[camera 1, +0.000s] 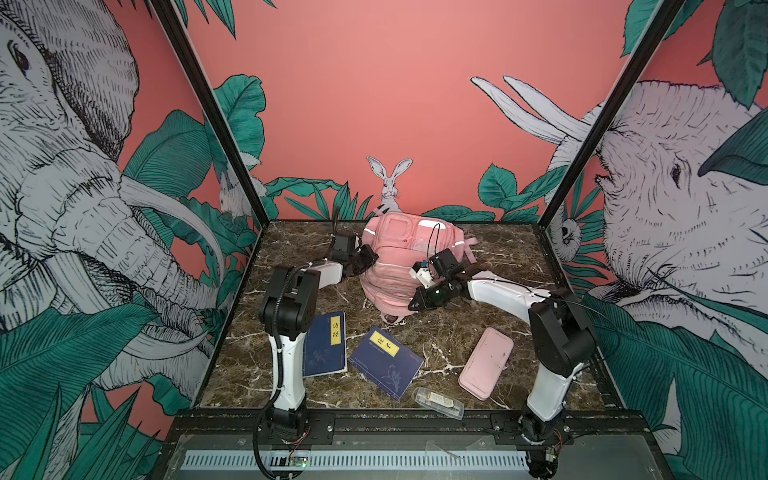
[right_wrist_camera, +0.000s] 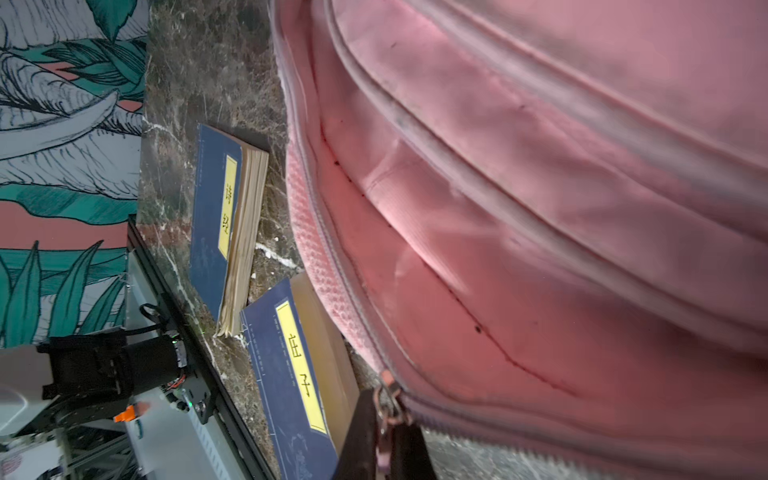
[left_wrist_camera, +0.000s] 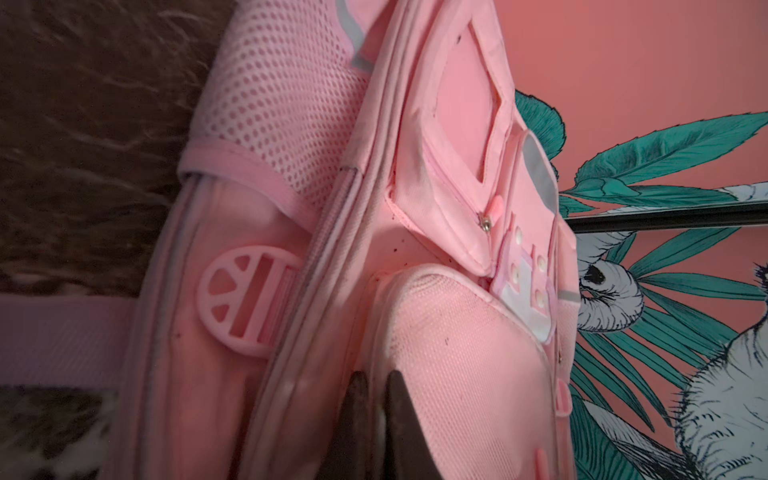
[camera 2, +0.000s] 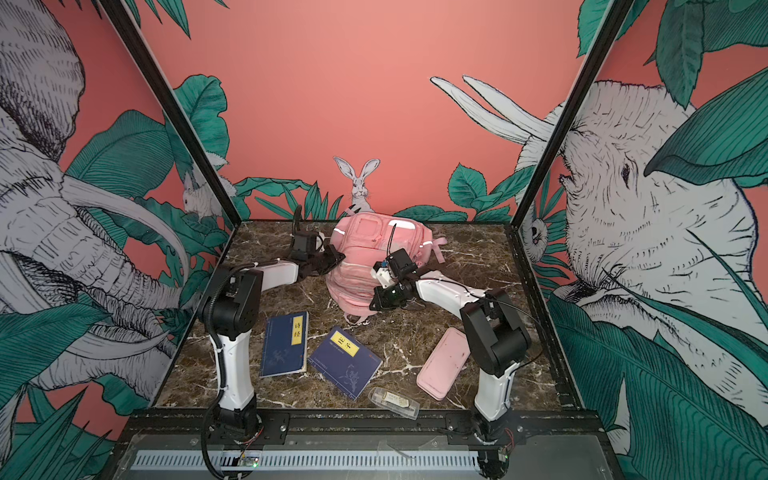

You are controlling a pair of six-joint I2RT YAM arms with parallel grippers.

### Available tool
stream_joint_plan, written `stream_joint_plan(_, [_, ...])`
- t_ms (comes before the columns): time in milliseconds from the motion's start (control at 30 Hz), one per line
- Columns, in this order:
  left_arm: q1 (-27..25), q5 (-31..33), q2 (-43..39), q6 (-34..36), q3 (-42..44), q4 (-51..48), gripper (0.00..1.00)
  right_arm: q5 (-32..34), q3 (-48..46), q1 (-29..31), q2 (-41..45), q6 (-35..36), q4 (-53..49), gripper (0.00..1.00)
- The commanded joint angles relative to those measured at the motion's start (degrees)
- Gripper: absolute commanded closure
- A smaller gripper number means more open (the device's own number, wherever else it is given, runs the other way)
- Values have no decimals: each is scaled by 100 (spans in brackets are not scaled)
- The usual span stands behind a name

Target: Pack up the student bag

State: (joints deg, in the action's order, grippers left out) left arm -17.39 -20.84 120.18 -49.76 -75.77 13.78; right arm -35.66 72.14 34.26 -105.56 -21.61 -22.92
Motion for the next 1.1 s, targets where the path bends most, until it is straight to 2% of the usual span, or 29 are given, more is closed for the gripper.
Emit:
stream_joint_plan(0, [-109, 566, -315, -341, 70, 596, 100, -501, 265, 276, -314, -415, 457, 100])
stream_joint_plan(267, [-116, 766, -436, -381, 211, 664, 100, -523, 1013, 620, -1109, -1253, 1277, 100])
stream_joint_plan(467, [-125, 756, -430, -464, 215, 758, 100, -43, 1636, 687, -1588, -1430, 1172, 100])
stream_joint_plan(567, [-125, 765, -507, -426, 286, 757, 100, 351, 1518, 557, -1465, -1397, 1139, 100])
stream_joint_plan(700, [-124, 696, -599, -379, 367, 723, 100, 468, 958, 99, -1080, -1435, 1330, 100])
stream_joint_plan(867, [-160, 426, -578, -622, 483, 889, 100, 493, 623, -532, -602, -827, 775, 100])
stream_joint_plan(1000, [-418, 119, -488, -684, 367, 837, 100, 445, 558, -1044, -279, -79, 9, 100])
stream_joint_plan(1067, [-617, -68, -434, -664, 245, 805, 96, 527, 504, -1265, -112, 299, -362, 100])
